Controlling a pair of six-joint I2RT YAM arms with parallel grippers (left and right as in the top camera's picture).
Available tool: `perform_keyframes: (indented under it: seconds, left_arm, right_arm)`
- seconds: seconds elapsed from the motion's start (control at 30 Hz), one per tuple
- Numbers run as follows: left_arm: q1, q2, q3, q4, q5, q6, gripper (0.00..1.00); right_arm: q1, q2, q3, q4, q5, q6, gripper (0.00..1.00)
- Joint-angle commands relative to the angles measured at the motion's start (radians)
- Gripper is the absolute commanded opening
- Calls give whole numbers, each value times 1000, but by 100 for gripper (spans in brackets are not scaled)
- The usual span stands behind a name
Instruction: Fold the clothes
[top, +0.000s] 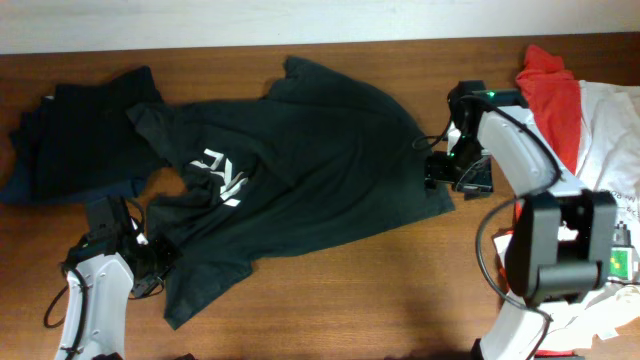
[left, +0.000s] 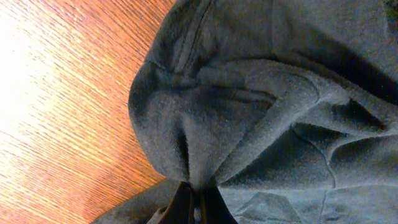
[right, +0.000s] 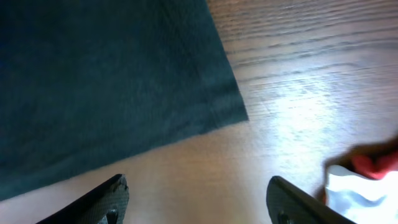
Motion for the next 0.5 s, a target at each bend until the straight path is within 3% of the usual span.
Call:
perform_keyframes:
  seconds: [0.0, 0.13, 0.3, 0.4, 0.47]
  left_arm:
    - [5, -5, 13, -1, 0, 19, 0]
    - [5, -5, 13, 0, 0, 19, 0]
    - [5, -5, 13, 0, 0, 19, 0]
    - [5, -5, 13, -1, 0, 19, 0]
    - [5, -5, 13, -1, 0, 19, 0]
  right_arm:
    - [-6, 46, 12, 15, -25, 78, 68]
    - [-6, 54, -26, 48, -24, 163, 68]
    - [-6, 55, -173, 212, 60, 282, 74]
    - [-5, 56, -232, 323, 55, 282, 74]
    - [-5, 56, -262, 375, 19, 281, 68]
